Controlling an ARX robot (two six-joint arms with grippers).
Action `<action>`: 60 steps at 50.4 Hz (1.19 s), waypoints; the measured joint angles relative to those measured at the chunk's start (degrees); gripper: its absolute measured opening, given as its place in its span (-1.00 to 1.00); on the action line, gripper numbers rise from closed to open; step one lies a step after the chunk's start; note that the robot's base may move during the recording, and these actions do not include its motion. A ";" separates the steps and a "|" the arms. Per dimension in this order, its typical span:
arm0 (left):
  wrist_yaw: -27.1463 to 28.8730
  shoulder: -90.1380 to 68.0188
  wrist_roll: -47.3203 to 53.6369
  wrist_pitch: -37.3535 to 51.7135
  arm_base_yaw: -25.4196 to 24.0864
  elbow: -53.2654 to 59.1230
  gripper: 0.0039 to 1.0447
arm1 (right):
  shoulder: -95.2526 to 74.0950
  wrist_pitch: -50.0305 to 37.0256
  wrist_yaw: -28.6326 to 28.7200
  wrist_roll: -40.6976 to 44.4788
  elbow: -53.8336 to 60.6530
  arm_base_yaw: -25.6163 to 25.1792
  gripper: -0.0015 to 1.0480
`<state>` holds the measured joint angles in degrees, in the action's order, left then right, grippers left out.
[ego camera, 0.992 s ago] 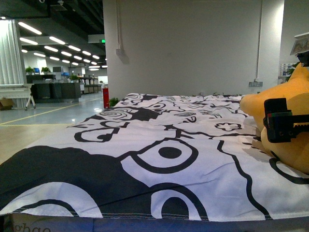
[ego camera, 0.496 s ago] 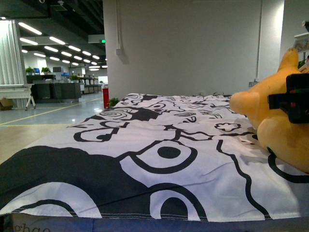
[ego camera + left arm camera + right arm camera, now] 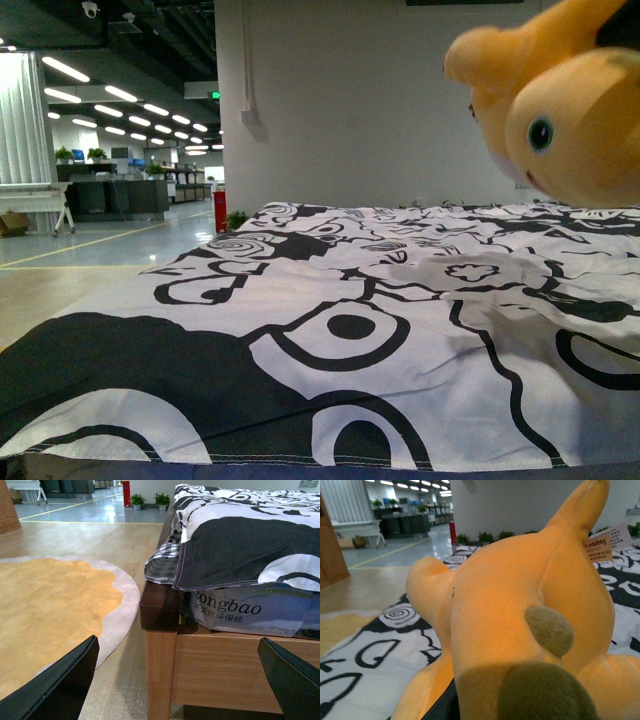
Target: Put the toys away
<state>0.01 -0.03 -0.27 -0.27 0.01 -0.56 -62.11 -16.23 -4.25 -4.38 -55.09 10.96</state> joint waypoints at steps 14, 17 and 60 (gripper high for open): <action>0.00 0.00 0.00 0.00 0.00 0.00 0.89 | 16.83 5.27 6.29 -5.11 9.16 -4.22 -0.63; 0.00 0.00 0.00 0.00 0.00 0.00 0.89 | 20.22 6.56 7.28 -5.57 11.89 -5.35 -0.63; 0.00 0.00 0.00 0.00 0.00 0.00 0.89 | 54.01 3.17 -4.48 -1.53 49.92 2.10 -0.63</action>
<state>0.01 -0.03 -0.27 -0.27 0.01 -0.56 -8.10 -13.06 -8.73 -5.91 -5.17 13.06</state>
